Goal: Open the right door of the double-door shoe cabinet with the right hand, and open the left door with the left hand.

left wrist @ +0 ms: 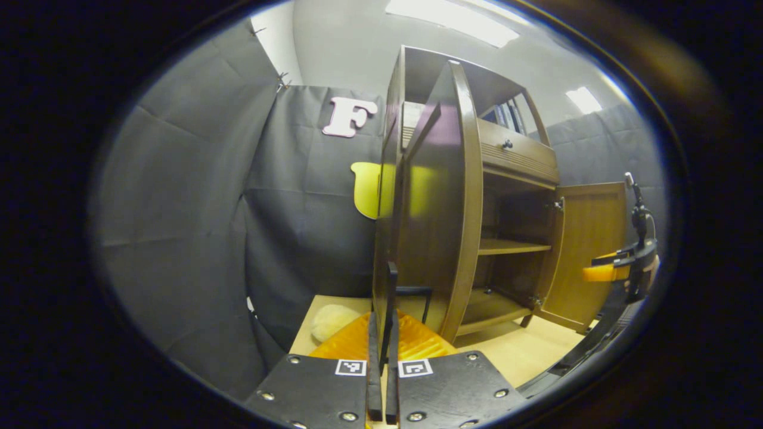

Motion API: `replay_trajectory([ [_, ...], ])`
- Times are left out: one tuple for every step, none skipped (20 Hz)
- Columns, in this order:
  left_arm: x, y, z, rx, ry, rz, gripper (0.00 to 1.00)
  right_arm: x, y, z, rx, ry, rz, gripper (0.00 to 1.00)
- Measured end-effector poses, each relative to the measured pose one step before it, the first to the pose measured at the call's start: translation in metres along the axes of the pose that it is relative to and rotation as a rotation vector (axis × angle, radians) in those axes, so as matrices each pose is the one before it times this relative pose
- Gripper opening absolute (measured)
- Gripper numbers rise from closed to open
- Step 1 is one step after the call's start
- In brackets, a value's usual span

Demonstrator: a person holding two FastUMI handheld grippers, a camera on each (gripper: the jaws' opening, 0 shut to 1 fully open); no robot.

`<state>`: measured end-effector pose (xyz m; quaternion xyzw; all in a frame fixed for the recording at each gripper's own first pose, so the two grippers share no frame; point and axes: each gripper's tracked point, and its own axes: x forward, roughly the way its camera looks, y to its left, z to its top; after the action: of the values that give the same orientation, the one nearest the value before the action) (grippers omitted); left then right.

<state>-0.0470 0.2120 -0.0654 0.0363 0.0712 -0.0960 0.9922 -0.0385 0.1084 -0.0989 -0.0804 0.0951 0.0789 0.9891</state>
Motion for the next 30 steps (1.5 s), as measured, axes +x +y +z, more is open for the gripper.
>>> replay_trajectory([
  [-0.00137, -0.00200, 0.00200, 0.01269, 0.00375, 0.00204, 0.06, -0.00005, -0.00273, -0.00123, 0.00299, -0.00094, -0.00553, 0.96],
  [-0.00372, -0.00020, 0.00195, 0.01639, 0.00173, 0.00476, 0.05, 0.00073, -0.00399, -0.00100, 0.00905, 0.00441, -0.00464, 0.96],
  [-0.00239, -0.00029, 0.00239, 0.01023, -0.00046, 0.00381, 0.05, 0.00102, -0.00334, -0.00134, 0.01186, 0.00474, -0.00395, 0.96],
  [-0.00465, -0.00141, 0.00318, 0.00042, 0.00002, 0.00674, 0.05, 0.00015, -0.00328, -0.00046, 0.00822, 0.00050, -0.00469, 0.96],
  [-0.00557, 0.00030, 0.00225, -0.00555, 0.00091, 0.00948, 0.06, -0.00082, -0.00678, 0.00447, 0.00504, -0.00400, -0.00228, 0.96],
  [-0.00578, -0.00212, 0.00265, -0.00761, -0.00005, 0.00803, 0.06, -0.00076, -0.00325, 0.00117, 0.00191, -0.00700, -0.00012, 0.96],
  [-0.01040, -0.00289, 0.00195, -0.00425, -0.00549, 0.01512, 0.06, -0.00037, -0.00422, 0.00170, -0.00054, -0.00681, -0.00059, 0.96],
  [-0.00810, -0.00305, 0.00234, -0.00242, -0.00125, 0.01799, 0.05, -0.00167, -0.00430, 0.00014, -0.00009, -0.00496, 0.00033, 0.96],
  [-0.00951, -0.00138, 0.00152, 0.00144, -0.00082, 0.02633, 0.05, -0.00302, -0.00443, -0.00187, 0.00682, -0.00378, -0.00165, 0.96],
  [-0.00874, -0.00012, 0.00210, 0.00618, -0.00091, 0.03880, 0.05, -0.00218, -0.00357, -0.00282, 0.00950, 0.00195, 0.00359, 0.96],
  [-0.00778, -0.00069, 0.00123, 0.00586, 0.00189, 0.03354, 0.05, -0.00173, -0.00222, -0.00361, 0.00803, 0.00787, 0.00755, 0.96],
  [-0.01073, -0.00351, 0.00128, 0.00666, 0.00356, 0.03468, 0.05, -0.00264, -0.00180, -0.00369, 0.00282, 0.00944, 0.01075, 0.96],
  [-0.00914, -0.00561, 0.00175, 0.00948, 0.00079, 0.02478, 0.05, -0.00297, -0.00126, -0.00376, 0.00257, 0.00745, 0.01720, 0.96],
  [-0.00952, -0.01011, 0.00298, 0.01465, 0.00374, 0.01296, 0.05, -0.00251, 0.00186, -0.00279, -0.00185, 0.00289, 0.02547, 0.96],
  [-0.00996, -0.01041, 0.00462, 0.02079, 0.00175, 0.01032, 0.05, -0.00234, 0.00200, -0.00223, -0.00604, 0.00196, 0.02428, 1.00],
  [-0.00476, -0.01121, 0.00603, 0.02646, 0.00064, 0.01213, 0.05, -0.00179, 0.00202, -0.00203, -0.00838, -0.00164, 0.02533, 0.96],
  [-0.00224, -0.01076, 0.00703, 0.02668, -0.00268, 0.01542, 0.14, -0.00089, -0.00009, -0.00092, -0.00699, -0.00203, 0.01933, 1.00],
  [-0.00531, -0.01104, 0.00881, 0.01439, -0.00823, 0.01488, 0.23, -0.00111, 0.00009, 0.00002, 0.00132, 0.00059, 0.02044, 0.96],
  [-0.00542, -0.01033, 0.00718, -0.00449, -0.00692, 0.02109, 0.32, -0.00290, 0.00173, 0.00055, 0.00905, -0.00405, 0.02381, 0.96],
  [-0.00343, -0.01252, 0.00568, -0.01803, -0.00631, 0.01565, 0.41, -0.00375, 0.00085, 0.00391, 0.00611, -0.01185, 0.02178, 0.96],
  [-0.00759, -0.01431, 0.00498, -0.02248, -0.00732, 0.00303, 0.51, -0.00363, -0.00156, 0.00289, -0.00061, -0.00820, 0.01401, 0.96],
  [-0.00544, -0.01488, 0.00510, -0.02490, -0.00511, -0.00274, 0.60, -0.00564, -0.00184, 0.00338, -0.00750, -0.00587, 0.01038, 1.00],
  [-0.00465, -0.01370, 0.00222, -0.02235, -0.00179, 0.00187, 0.69, -0.00469, -0.00308, 0.00130, -0.00521, 0.00273, 0.00365, 1.00],
  [-0.00445, -0.01126, 0.00300, -0.01422, -0.00026, 0.00978, 0.78, -0.00501, -0.00169, 0.00259, 0.00113, -0.00127, 0.01367, 0.96],
  [-0.00256, -0.00790, 0.00248, -0.00886, -0.00052, 0.01581, 0.87, -0.00490, -0.00002, 0.00432, 0.00930, -0.00615, 0.01220, 1.00],
  [-0.00291, -0.00828, 0.00354, -0.00541, -0.00105, 0.01674, 0.96, -0.00514, -0.00031, 0.00379, 0.01644, -0.00811, 0.01436, 1.00],
  [-0.00344, -0.00734, 0.00442, -0.00623, -0.00573, 0.01525, 0.96, -0.00447, 0.00220, 0.00372, 0.01661, -0.00852, 0.02134, 0.99],
  [-0.00253, -0.00918, 0.00639, -0.01170, -0.01363, 0.00216, 0.96, -0.00432, 0.00096, 0.00244, 0.01425, -0.00764, 0.01244, 0.99],
  [-0.00253, -0.01165, 0.00592, -0.01467, -0.01294, -0.00703, 0.96, -0.00409, -0.00132, 0.00115, 0.01285, -0.00288, 0.00831, 0.96],
  [0.00034, -0.00954, 0.00404, -0.01474, -0.00813, -0.00941, 0.96, -0.00403, -0.00106, 0.00128, 0.00973, -0.00139, 0.00457, 0.94],
])
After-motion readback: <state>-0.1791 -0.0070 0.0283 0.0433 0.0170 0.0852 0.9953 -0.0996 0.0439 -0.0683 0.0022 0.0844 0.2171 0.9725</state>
